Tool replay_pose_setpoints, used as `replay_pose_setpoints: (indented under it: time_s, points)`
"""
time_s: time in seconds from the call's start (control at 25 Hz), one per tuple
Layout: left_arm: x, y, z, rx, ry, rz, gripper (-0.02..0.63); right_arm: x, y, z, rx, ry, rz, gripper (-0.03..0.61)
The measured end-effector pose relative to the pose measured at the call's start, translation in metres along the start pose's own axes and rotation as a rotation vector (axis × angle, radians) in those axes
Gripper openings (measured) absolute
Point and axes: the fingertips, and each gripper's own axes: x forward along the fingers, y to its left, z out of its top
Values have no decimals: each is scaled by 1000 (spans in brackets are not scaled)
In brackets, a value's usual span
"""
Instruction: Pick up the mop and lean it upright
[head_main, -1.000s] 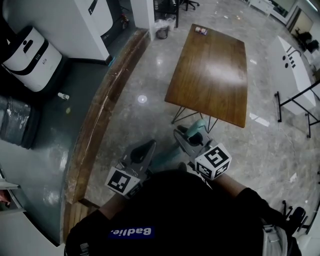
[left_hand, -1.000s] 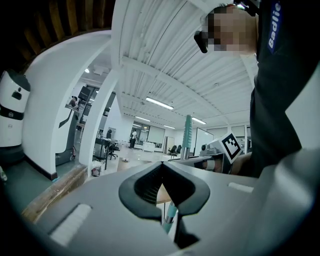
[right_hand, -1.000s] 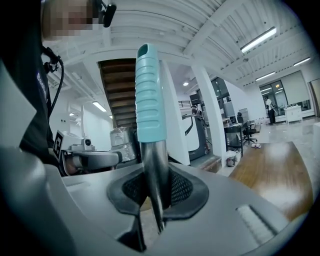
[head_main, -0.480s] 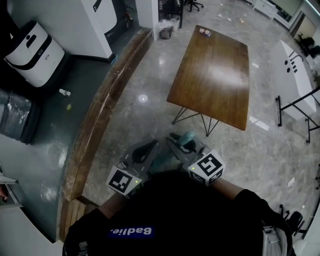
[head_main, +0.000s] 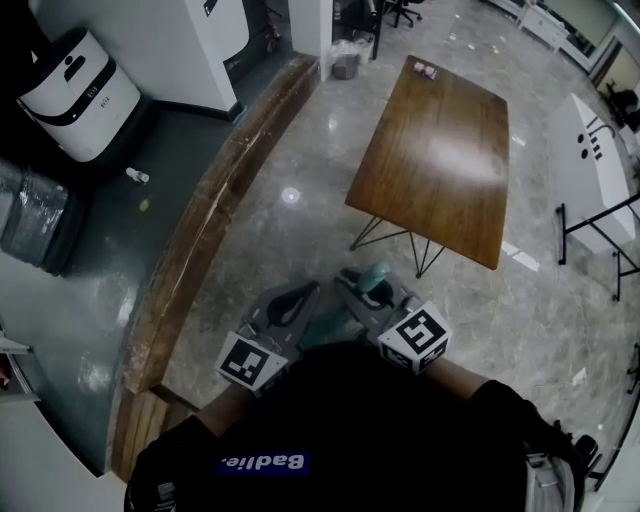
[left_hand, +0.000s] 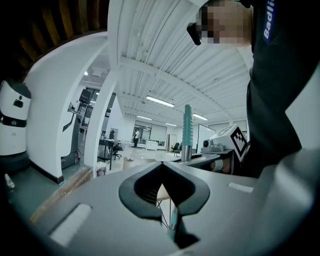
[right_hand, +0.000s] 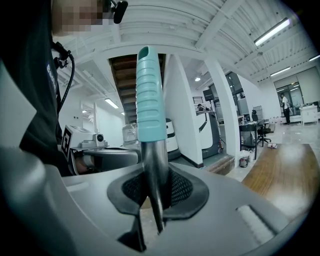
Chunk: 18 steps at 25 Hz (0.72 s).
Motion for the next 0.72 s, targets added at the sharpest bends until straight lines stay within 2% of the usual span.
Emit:
replay_pose_setpoints:
  time_s: [0.24, 0.48, 0.72]
  points:
    - [-26, 27, 2, -36, -45, 58, 18, 25, 6, 4, -3, 4, 21, 66]
    - [-71, 73, 7, -53, -87, 132, 19, 67, 8, 16, -14, 6, 12, 64]
    - [-107, 113, 13, -49, -104, 168, 19, 111, 11, 34, -32, -8, -15, 63]
